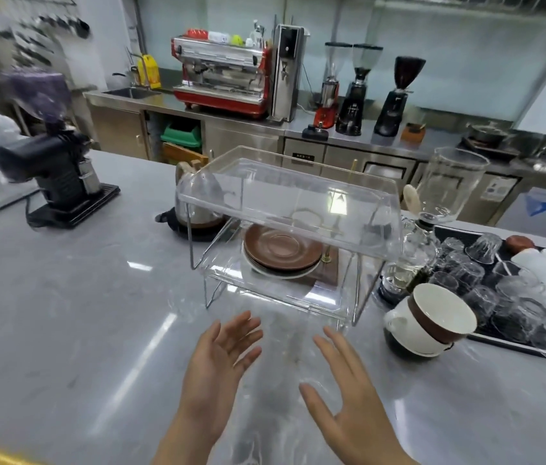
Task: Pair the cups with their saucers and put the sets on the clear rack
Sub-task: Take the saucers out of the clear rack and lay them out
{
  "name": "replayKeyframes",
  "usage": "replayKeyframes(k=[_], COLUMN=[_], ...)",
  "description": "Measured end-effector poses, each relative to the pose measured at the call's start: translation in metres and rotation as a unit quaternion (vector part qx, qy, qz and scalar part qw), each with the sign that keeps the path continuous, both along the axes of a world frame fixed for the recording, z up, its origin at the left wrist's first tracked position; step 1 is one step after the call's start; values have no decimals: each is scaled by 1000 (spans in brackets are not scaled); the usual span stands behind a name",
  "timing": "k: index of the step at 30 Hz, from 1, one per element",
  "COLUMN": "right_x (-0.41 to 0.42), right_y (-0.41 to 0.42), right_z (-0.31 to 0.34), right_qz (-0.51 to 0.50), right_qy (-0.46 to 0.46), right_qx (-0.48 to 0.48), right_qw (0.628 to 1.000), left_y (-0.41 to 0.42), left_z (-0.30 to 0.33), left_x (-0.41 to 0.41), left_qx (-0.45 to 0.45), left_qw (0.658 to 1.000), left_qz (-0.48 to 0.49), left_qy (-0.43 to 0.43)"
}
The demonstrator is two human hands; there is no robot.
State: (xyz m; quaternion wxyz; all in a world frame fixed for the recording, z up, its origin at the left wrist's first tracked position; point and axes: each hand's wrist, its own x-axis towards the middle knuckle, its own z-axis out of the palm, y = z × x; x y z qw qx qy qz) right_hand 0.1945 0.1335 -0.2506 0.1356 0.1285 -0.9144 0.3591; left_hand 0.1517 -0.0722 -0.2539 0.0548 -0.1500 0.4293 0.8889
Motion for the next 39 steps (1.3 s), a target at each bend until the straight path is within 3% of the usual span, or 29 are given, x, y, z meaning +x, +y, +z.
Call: replayKeyframes(k=[5,22,29,39], right_x=[-11,-107,-148,-181], right_y=[-11,-45,-47,-46], right_z=[7,52,54,59], right_qz=[1,-98,-114,-146], right_qy=[1,-49,-104,-152], right_qx=[-9,-221,-370,-471], right_qw=[1000,969,916,857], left_y=[-2,-4,2,5], left_z=[5,59,65,62], left_x=[-8,-87,-124,-166], left_qx=[18,-27,-127,-133], left_qw=[1000,993,981,983], left_qz=[-1,21,-1,-32], left_qy=[17,116,143,122])
